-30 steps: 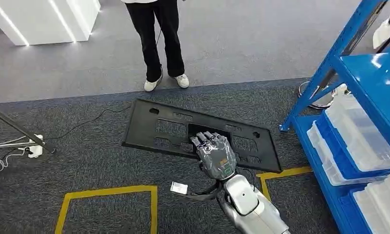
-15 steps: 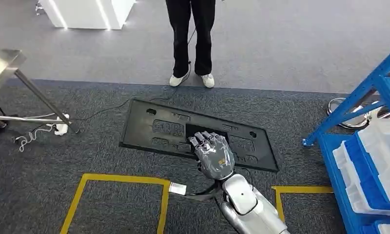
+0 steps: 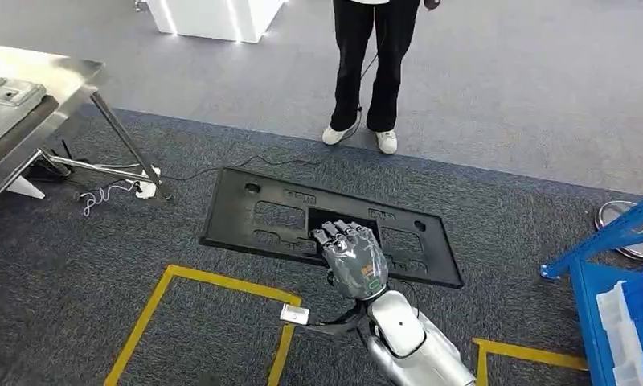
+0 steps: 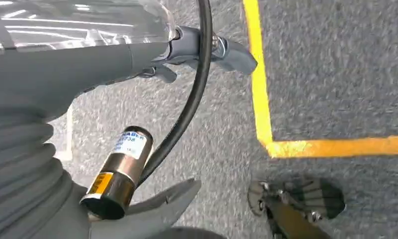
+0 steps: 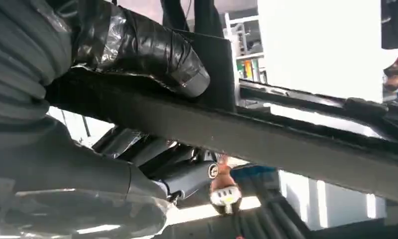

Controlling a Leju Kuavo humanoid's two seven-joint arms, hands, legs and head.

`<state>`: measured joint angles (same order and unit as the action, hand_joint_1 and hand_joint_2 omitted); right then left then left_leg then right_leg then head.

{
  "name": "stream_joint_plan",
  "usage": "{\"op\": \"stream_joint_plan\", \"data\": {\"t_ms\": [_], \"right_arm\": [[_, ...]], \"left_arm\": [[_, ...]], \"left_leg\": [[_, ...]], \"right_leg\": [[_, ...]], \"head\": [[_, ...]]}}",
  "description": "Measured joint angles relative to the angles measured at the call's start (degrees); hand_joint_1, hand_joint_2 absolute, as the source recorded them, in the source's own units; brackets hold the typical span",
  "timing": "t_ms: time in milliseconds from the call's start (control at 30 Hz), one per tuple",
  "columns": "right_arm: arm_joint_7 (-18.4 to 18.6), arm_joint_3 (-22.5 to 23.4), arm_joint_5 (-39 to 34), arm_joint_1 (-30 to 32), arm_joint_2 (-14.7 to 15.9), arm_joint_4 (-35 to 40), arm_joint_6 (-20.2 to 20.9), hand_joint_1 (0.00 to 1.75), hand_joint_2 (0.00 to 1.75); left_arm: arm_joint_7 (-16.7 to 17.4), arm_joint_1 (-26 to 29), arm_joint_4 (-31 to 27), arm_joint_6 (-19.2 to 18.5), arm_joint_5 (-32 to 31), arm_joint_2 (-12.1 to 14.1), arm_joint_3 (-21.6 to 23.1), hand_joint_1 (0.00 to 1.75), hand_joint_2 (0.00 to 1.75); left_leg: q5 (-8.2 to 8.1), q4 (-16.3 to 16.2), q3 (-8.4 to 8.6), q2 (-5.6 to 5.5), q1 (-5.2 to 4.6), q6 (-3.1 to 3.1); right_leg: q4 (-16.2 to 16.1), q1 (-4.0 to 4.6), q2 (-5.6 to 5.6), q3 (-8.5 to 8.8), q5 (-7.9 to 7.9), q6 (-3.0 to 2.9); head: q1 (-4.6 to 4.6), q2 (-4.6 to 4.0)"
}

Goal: Take the parts from the cabinet and place them on the table.

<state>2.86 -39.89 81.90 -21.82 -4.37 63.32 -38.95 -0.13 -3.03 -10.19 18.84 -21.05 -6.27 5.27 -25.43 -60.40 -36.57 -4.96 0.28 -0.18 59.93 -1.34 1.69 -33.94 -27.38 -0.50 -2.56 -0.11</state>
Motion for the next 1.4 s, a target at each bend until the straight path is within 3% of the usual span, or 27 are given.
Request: {"op": "stream_joint_plan", "data": {"t_ms": [33, 67, 133, 167, 200, 267, 300, 333, 467, 500, 533, 567, 633, 667, 733, 767, 800, 833, 867, 1067, 1100, 1200, 1233, 1267, 1300, 1333, 1400], "right_arm": [[0.0, 0.0, -0.1, -0.1, 0.0, 0.0, 0.0, 1.75, 1.75], [0.0, 0.0, -0.1, -0.1, 0.0, 0.0, 0.0, 1.75, 1.75], [0.0, 0.0, -0.2, 0.0, 0.0, -0.2, 0.0, 1.75, 1.75], [0.0, 0.0, -0.2, -0.1, 0.0, -0.3, 0.0, 1.75, 1.75], [0.0, 0.0, -0.3, -0.1, 0.0, -0.3, 0.0, 1.75, 1.75], [0.0, 0.0, -0.4, -0.1, -0.1, -0.3, 0.0, 1.75, 1.75], [0.0, 0.0, -0.5, -0.2, -0.1, -0.3, 0.0, 1.75, 1.75], [0.0, 0.0, -0.5, -0.3, -0.1, -0.3, 0.0, 1.75, 1.75], [0.0, 0.0, -0.5, -0.4, -0.4, -0.3, 0.0, 1.75, 1.75], [0.0, 0.0, -0.5, -0.4, -0.5, -0.3, 0.0, 1.75, 1.75], [0.0, 0.0, -0.5, -0.5, -0.5, -0.3, 0.0, 1.75, 1.75], [0.0, 0.0, -0.6, -0.7, -0.5, -0.3, 0.0, 1.75, 1.75], [0.0, 0.0, -0.5, -0.3, -0.2, -0.5, 0.0, 1.75, 1.75], [0.0, 0.0, -0.5, -0.1, -0.1, -0.7, 0.0, 1.75, 1.75], [0.0, 0.0, -0.5, -0.1, -0.1, -0.7, 0.0, 1.75, 1.75], [0.0, 0.0, -0.5, -0.1, -0.1, -0.6, 0.0, 1.75, 1.75], [0.0, 0.0, -0.5, -0.2, -0.1, -0.6, 0.0, 1.75, 1.75], [0.0, 0.0, -0.5, -0.2, 0.0, -0.7, 0.0, 1.75, 1.75], [0.0, 0.0, -0.5, -0.2, 0.0, -0.7, 0.0, 1.75, 1.75], [0.0, 0.0, -0.5, -0.2, -0.1, -0.7, 0.0, 1.75, 1.75], [0.0, 0.0, -0.6, -0.2, -0.1, -0.7, 0.0, 1.75, 1.75], [0.0, 0.0, -0.6, -0.1, 0.0, -0.7, 0.0, 1.75, 1.75], [0.1, 0.0, -0.7, -0.3, -0.2, -0.7, 0.0, 1.75, 1.75], [0.0, 0.0, -0.7, -0.1, -0.1, -1.0, 0.0, 1.75, 1.75], [0.0, 0.0, -0.7, 0.0, -0.1, -1.1, 0.0, 1.75, 1.75], [0.0, 0.0, -0.7, 0.0, -0.1, -1.1, 0.0, 1.75, 1.75], [0.0, 0.0, -0.7, -0.1, -0.1, -1.1, 0.0, 1.75, 1.75]], "left_arm": [[0.0, -0.1, 0.0, 0.0, 0.0, 0.0, 0.0, 0.00, 1.75], [-0.1, -0.3, 0.0, 0.0, 0.0, 0.0, 0.0, 0.00, 1.75], [-0.1, -0.4, 0.0, 0.0, 0.0, 0.0, 0.0, 0.00, 1.75], [-0.1, -0.3, 0.0, 0.0, 0.0, 0.0, 0.0, 0.00, 1.75], [-0.1, -0.1, 0.0, 0.0, 0.0, 0.0, 0.0, 0.00, 1.75], [-0.2, -0.1, 0.0, 0.0, 0.0, 0.0, 0.0, 0.00, 1.75], [-0.2, -0.1, 0.0, 0.0, 0.0, 0.0, 0.0, 0.00, 1.75], [-0.2, -0.3, 0.0, 0.0, 0.0, 0.0, 0.0, 0.00, 1.75], [-0.2, -0.1, 0.0, 0.0, 0.0, 0.1, 0.0, 0.00, 1.75], [-0.2, 0.1, 0.0, 0.0, 0.0, 0.1, 0.0, 0.00, 1.75], [-0.3, -0.1, 0.0, 0.0, 0.0, 0.1, 0.0, 0.00, 1.75], [-0.3, -0.3, 0.0, 0.0, 0.0, 0.2, 0.0, 0.00, 1.75], [-0.3, -0.4, 0.0, 0.0, 0.0, 0.2, 0.0, 0.00, 1.75], [-0.3, -0.4, 0.0, 0.0, 0.0, 0.2, 0.0, 0.00, 1.75], [-0.2, -0.1, 0.0, -0.1, 0.0, 0.2, 0.0, 0.00, 1.75], [-0.2, -0.1, 0.0, -0.1, 0.0, 0.2, 0.0, 0.00, 1.75], [-0.3, -0.2, 0.0, -0.1, 0.0, 0.2, 0.0, 0.00, 1.75], [-0.3, -0.2, 0.0, -0.1, 0.0, 0.2, 0.0, 0.00, 1.75], [-0.2, -0.3, 0.0, -0.1, 0.0, 0.2, 0.0, 0.00, 1.75], [-0.3, -0.4, 0.0, -0.1, 0.0, 0.2, 0.0, 0.00, 1.75], [-0.2, -0.4, 0.0, 0.0, 0.0, 0.2, 0.0, 0.00, 1.75], [-0.2, 0.0, 0.0, 0.0, 0.0, 0.2, -0.1, 0.00, 1.75], [-0.2, 0.0, 0.0, 0.1, 0.0, 0.2, -0.1, 0.00, 1.75], [-0.2, -0.2, 0.0, 0.1, 0.0, 0.2, -0.1, 0.00, 1.75], [-0.2, -0.1, 0.0, 0.1, 0.0, 0.2, -0.1, 0.00, 1.75], [-0.2, 0.1, 0.0, 0.1, 0.0, 0.2, -0.1, 0.00, 1.75], [-0.2, 0.2, 0.0, 0.1, 0.0, 0.2, -0.1, 0.00, 1.75]], "left_leg": [[-1.58, -2.4, -1.11, 2.09, 0.00, -0.26], [-3.53, -6.2, -3.01, 3.35, 0.08, -0.47], [-6.64, -14.4, -7.21, 4.32, 0.32, -0.70], [-6.49, -16.0, -8.11, 4.48, 0.37, -0.72], [-5.08, -14.6, -7.49, 4.56, 0.37, -0.66], [-0.31, -5.5, -2.72, 5.15, 0.30, -0.21], [1.51, -0.5, 0.04, 6.88, 0.08, 0.17], [0.23, 1.0, 0.80, 9.27, -0.91, 0.63], [0.63, 2.0, 0.90, 6.75, -1.14, 1.63], [1.08, 2.8, 1.79, 6.27, -0.37, 1.96], [1.16, 3.1, 1.98, 5.69, -0.35, 2.26], [1.18, 3.1, 1.97, 5.19, -0.37, 2.56], [1.00, 2.9, 1.97, 3.84, -0.47, 2.83], [0.96, 2.8, 1.96, 2.98, -0.50, 2.87], [0.73, 2.3, 1.99, 1.46, -0.46, 2.67], [0.53, 2.0, 1.99, 0.67, -0.41, 2.52], [0.20, 1.5, 1.98, -0.11, -0.30, 2.29], [0.00, 1.3, 1.67, -0.66, -0.18, 2.05], [-0.08, 1.0, 1.53, -0.73, -0.44, 1.90], [-0.16, 0.7, 1.34, -0.85, -0.58, 1.80], [-0.10, 0.7, 1.20, -1.37, -0.44, 1.67], [0.31, 1.3, 0.99, -2.70, 0.20, 0.59], [-2.05, -2.4, -0.73, 2.09, -0.13, -0.23], [-6.85, -14.7, -7.09, 4.32, 0.35, -0.98], [-6.48, -15.4, -7.62, 4.49, 0.45, -1.14], [-4.51, -12.9, -6.46, 4.68, 0.49, -1.19], [-0.09, -4.4, -1.92, 5.58, 0.46, -0.91]], "right_leg": [[-0.2, 0.09, -0.55, 0.18, 0.01, -0.41], [-0.2, 0.27, -1.29, 0.21, -0.03, -0.53], [-0.1, 0.58, -2.82, 0.21, -0.23, -0.74], [-0.1, 0.67, -3.54, 0.22, -0.33, -0.80], [-0.1, 0.71, -4.16, 0.31, -0.47, -0.74], [-0.1, 0.77, -5.45, 0.80, -0.83, -0.61], [-0.1, 0.81, -5.99, 1.14, -1.05, -0.43], [-0.3, 1.14, -6.57, 1.25, -1.20, -0.16], [-0.8, 1.12, -8.39, 1.98, -1.50, 1.01], [-0.3, 0.83, -7.35, 2.04, -2.04, 1.45], [1.3, 0.80, -4.70, 1.38, -3.03, 1.48], [5.4, 0.77, -2.83, -0.73, -5.25, 1.40], [14.5, 0.74, -1.81, -5.61, -8.87, 1.48], [16.9, 0.74, -1.74, -7.21, -8.95, 1.52], [13.4, 0.69, -1.68, -6.36, -5.19, 1.49], [8.6, 0.58, -1.37, -4.31, -2.12, 1.41], [3.1, 0.40, 0.22, -1.87, 0.85, 1.33], [1.5, 0.14, 3.27, -1.09, -0.17, 1.23], [1.1, 0.15, 3.68, -1.12, -0.21, 1.30], [0.6, 0.11, 3.84, -0.95, -0.03, 1.39], [0.7, -0.02, 3.59, -0.91, 0.09, 1.36], [0.7, 0.67, 2.33, -0.85, 0.08, 0.74], [-0.9, 0.18, -0.15, 0.28, 0.58, -0.47], [-0.9, 0.53, -2.84, 0.37, 0.21, -0.85], [-0.9, 0.58, -3.53, 0.39, 0.09, -0.83], [-0.9, 0.59, -4.27, 0.54, -0.04, -0.74], [-0.9, 0.59, -5.37, 1.04, -0.36, -0.53]], "head": [[0.31, 0.00], [0.24, 0.00], [0.26, 0.00], [0.28, 0.00], [0.28, 0.00], [0.28, 0.00], [0.26, 0.00], [0.24, 0.00], [0.28, 0.00], [0.22, 0.00], [0.15, 0.00], [0.15, 0.00], [0.15, 0.00], [0.17, 0.00], [0.15, 0.00], [0.13, 0.00], [0.15, 0.00], [0.15, 0.00], [0.11, 0.00], [0.13, 0.00], [0.26, 0.00], [0.20, 0.00], [0.70, 0.00], [0.61, 0.00], [0.66, 0.00], [0.63, 0.00], [0.66, 0.00]]}}
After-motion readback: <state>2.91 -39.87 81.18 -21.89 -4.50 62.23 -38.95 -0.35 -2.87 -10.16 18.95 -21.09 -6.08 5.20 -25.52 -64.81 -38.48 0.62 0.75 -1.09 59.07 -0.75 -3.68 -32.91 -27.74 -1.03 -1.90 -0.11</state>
